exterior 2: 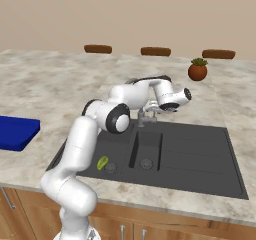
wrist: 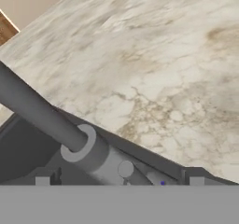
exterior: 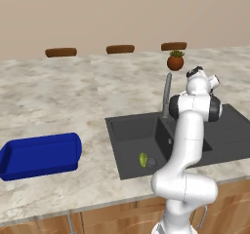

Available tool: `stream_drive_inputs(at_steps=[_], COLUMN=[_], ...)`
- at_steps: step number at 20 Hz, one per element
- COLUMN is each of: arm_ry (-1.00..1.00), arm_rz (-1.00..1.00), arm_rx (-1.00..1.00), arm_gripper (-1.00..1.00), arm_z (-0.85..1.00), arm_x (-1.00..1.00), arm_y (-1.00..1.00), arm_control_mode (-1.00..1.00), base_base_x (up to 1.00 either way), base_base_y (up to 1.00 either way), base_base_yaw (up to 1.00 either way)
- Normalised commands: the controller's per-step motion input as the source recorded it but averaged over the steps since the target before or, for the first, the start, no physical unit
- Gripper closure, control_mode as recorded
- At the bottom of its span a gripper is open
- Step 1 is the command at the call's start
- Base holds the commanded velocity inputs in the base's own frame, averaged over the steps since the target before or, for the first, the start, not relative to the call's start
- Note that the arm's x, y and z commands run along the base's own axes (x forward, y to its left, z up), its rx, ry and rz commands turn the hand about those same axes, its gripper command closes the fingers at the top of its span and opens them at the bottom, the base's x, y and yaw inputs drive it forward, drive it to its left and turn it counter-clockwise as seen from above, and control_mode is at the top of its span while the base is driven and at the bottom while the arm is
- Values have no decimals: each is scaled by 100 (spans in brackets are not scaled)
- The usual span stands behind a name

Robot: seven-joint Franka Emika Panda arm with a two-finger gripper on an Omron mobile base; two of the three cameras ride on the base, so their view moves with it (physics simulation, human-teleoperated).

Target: Pick up all produce items and place them in the sink. Turn on the sink faucet to wash them. Then turn the sink off and put them in the tray.

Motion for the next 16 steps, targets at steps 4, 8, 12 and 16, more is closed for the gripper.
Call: stream_drive_inputs(at_steps=[4, 8, 12, 16], arm_ry=[0, 0, 0, 0], arm_rz=[1, 1, 1, 2], arm_rx=[0, 0, 0, 0], arm_gripper=[-100, -100, -100, -100], arm_z=[-15, -14, -16, -15], arm_x=[23, 22, 22, 8], arm_y=[0, 0, 0, 0], arm_control_mode=[-100, -100, -100, -100], base_base_x=[0, 0, 0, 0], base_base_y=[0, 0, 0, 0], base_base_yaw=[0, 0, 0, 0])
